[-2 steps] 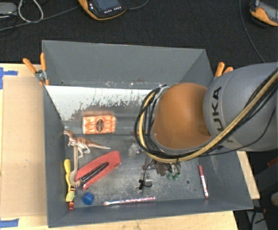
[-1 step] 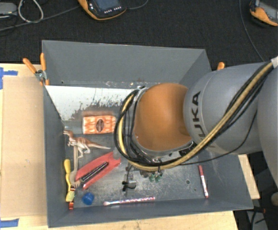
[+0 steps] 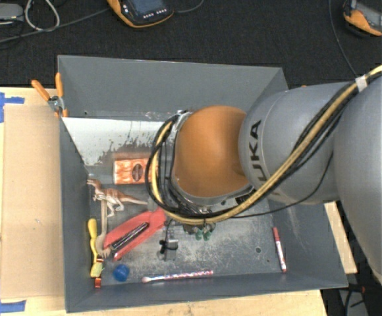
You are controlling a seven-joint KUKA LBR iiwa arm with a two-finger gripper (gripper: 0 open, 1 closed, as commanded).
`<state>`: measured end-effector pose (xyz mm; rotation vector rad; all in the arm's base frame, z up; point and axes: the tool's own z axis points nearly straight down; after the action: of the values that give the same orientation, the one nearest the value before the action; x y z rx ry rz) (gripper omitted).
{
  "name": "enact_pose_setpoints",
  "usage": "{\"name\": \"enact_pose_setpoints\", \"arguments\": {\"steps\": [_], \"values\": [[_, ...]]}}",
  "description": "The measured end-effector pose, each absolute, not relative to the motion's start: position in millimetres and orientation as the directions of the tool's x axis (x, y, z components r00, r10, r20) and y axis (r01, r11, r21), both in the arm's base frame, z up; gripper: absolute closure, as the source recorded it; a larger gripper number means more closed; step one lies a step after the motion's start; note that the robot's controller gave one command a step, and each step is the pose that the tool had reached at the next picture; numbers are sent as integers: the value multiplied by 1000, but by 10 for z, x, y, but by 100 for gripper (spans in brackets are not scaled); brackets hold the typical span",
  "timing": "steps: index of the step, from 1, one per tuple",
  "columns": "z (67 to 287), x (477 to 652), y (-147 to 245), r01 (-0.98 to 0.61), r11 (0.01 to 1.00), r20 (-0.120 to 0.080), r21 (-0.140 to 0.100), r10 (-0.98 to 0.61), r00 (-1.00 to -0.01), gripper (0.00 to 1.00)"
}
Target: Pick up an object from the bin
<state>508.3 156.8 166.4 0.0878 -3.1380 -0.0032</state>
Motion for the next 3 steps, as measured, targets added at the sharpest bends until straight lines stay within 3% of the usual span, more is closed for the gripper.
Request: {"name": "enact_pose_setpoints", "arguments": {"steps": [1, 2, 3], "values": [[1358, 5285, 1366, -283, 959, 3, 3, -283, -959, 0], [733, 5772, 1756, -260, 966, -6, 3, -260, -966, 0], [716, 6030, 1589, -395, 919, -1, 1, -395, -919, 100]]}}
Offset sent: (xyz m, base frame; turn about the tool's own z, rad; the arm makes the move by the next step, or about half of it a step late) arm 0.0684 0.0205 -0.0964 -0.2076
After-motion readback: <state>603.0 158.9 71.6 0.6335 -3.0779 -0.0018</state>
